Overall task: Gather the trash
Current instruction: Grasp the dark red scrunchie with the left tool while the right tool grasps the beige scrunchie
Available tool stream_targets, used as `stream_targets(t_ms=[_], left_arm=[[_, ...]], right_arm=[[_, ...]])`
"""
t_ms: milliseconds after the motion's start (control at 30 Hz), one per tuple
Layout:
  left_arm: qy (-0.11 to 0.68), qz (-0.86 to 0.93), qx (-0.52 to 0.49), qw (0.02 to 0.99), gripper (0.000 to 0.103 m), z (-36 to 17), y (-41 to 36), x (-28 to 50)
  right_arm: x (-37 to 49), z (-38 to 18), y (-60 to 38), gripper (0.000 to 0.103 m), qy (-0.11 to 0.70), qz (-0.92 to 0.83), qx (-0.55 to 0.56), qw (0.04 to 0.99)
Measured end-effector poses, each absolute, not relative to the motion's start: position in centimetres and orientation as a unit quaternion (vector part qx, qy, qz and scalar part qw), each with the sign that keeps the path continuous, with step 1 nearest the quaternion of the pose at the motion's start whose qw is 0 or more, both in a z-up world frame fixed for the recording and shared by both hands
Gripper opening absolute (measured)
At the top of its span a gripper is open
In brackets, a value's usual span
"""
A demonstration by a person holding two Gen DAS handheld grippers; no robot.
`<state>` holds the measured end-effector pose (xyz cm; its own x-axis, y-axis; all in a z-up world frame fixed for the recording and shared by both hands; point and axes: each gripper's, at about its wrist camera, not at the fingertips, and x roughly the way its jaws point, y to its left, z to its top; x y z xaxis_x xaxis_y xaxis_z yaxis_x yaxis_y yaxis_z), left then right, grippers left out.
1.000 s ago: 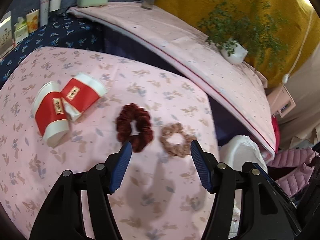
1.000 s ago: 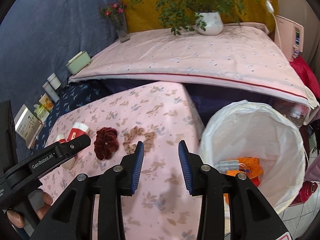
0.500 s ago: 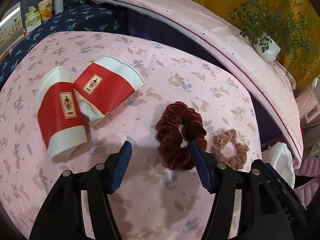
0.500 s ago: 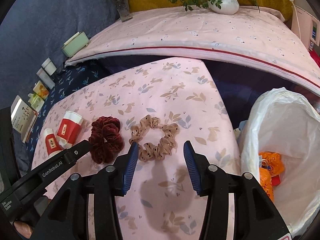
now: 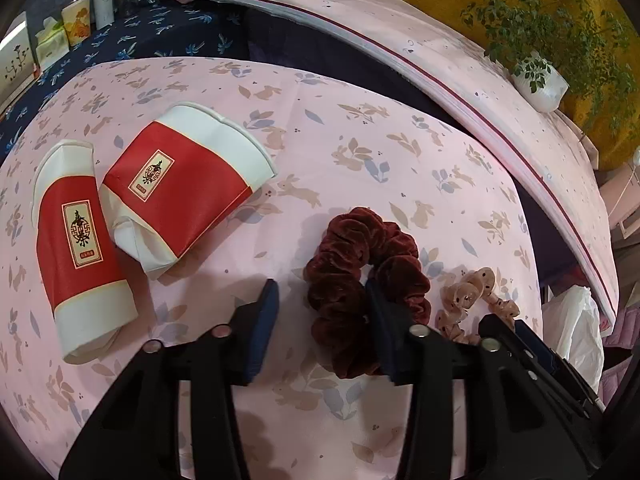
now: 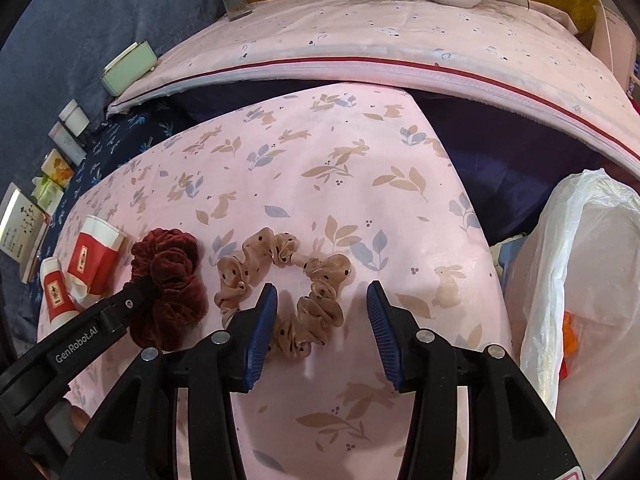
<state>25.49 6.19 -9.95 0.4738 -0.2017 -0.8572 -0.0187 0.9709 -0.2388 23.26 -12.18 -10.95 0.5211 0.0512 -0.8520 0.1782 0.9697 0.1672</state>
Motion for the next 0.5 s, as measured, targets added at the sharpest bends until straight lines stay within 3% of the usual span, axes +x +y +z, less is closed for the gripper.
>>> stream_targets(t_ms=[133,200,300,500], left_arm=[[0.514,-0.068,-0.106,0.849,0.019,-10.0,5.7,25.3],[0.515,-0.073,-0.1,0.848,0.017,-10.0,5.3,25.1],[0.516,-0.082,-0.099,0.847,0.015,-9.7,4.8,24.6],[0.506,-0.1,-0.097,0.851,0.015,-7.8,3.8,23.4]], right_arm=[[23.0,-11.1,-11.7,0.033,0.486,-0.044,0.092,0.868],[22.9,-11.1,-11.7,0.022,0.486,-0.045,0.085,0.868],[22.5,-11.1,-11.8,0.014,0.49,-0.041,0.082,0.867],[21.1,-9.5,-12.6,0.011,0.478,-0.038,0.099,0.872]])
